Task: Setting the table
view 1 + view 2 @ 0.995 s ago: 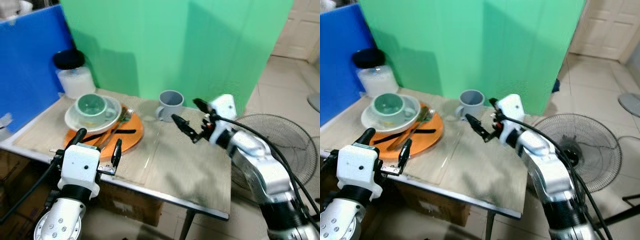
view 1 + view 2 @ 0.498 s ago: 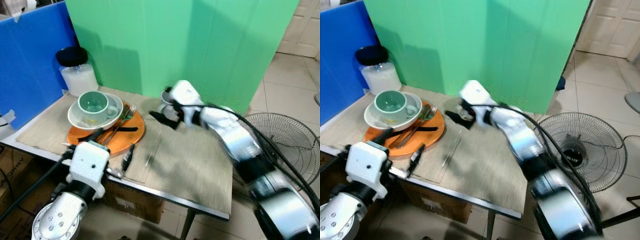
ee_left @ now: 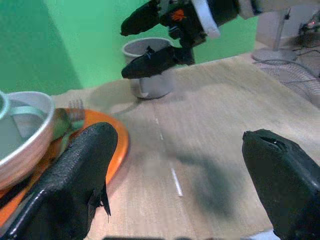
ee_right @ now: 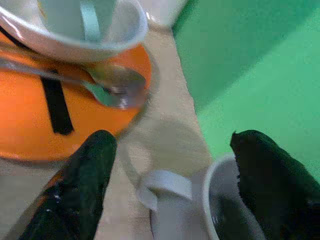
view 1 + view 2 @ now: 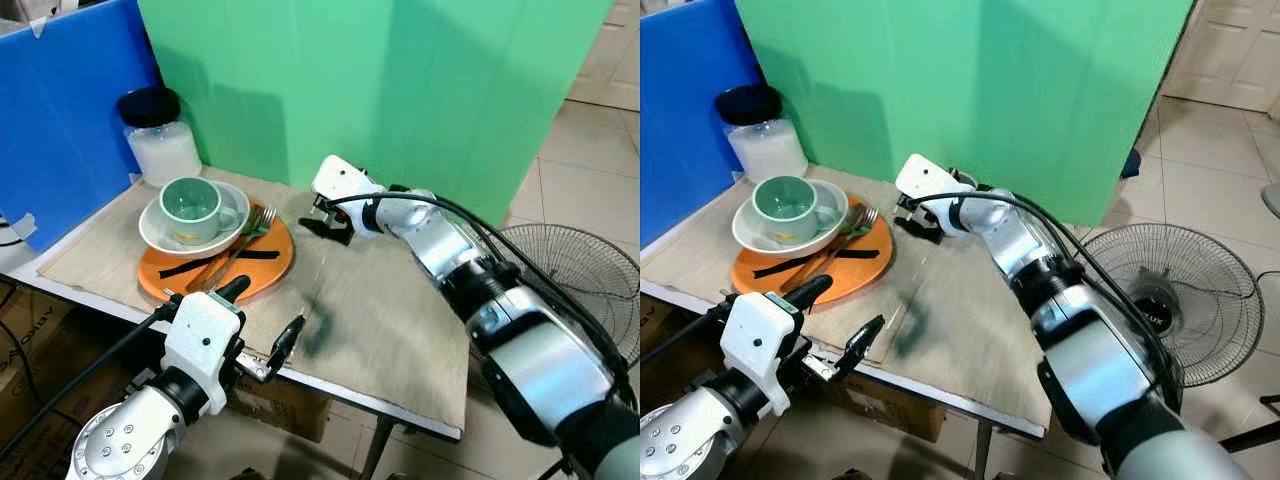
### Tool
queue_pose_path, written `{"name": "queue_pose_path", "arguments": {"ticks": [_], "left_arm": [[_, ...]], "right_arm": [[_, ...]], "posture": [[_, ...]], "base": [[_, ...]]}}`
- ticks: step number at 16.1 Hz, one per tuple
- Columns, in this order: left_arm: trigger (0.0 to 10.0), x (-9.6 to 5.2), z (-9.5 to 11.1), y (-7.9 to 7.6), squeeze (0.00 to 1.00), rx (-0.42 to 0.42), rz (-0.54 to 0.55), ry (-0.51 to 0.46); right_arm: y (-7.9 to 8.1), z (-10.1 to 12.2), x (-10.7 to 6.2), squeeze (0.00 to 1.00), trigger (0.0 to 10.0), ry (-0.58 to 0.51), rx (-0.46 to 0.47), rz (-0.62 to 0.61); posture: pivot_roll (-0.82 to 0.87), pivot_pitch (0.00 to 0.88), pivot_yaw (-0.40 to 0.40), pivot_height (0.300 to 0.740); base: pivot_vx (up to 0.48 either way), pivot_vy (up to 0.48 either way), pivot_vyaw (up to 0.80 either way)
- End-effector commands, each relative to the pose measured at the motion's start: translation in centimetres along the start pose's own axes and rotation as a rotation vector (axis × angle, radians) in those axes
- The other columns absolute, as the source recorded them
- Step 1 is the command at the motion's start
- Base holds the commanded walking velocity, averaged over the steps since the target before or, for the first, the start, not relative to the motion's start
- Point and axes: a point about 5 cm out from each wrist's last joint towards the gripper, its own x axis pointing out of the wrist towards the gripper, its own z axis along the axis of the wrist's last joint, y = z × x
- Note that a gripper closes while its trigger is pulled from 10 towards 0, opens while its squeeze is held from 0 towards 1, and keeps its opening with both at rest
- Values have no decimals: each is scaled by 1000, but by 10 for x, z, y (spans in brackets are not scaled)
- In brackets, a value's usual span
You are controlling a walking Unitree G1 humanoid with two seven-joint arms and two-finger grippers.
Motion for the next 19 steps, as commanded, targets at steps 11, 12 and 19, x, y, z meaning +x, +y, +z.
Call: {"name": "queue_pose_path", "arguments": {"ticks": [11,12,19], "left_arm": [[10000,-2,5,-5,0,-17,-69,5],[10000,-2,5,-5,0,-18,-75,8],[10000,-2,4,-7,0,-23,-97,21]], "right_arm": [[-11,-6,1,0,0,162,-183,32],[-12,-5,2,0,0,173,-211,23],[-12,-2,4,0,0,208,-259,32]], "posture": [[0,0,44,740],[1,0,43,740],[4,0,41,740]], "base": [[0,0,0],[0,0,0],[0,0,0]]}}
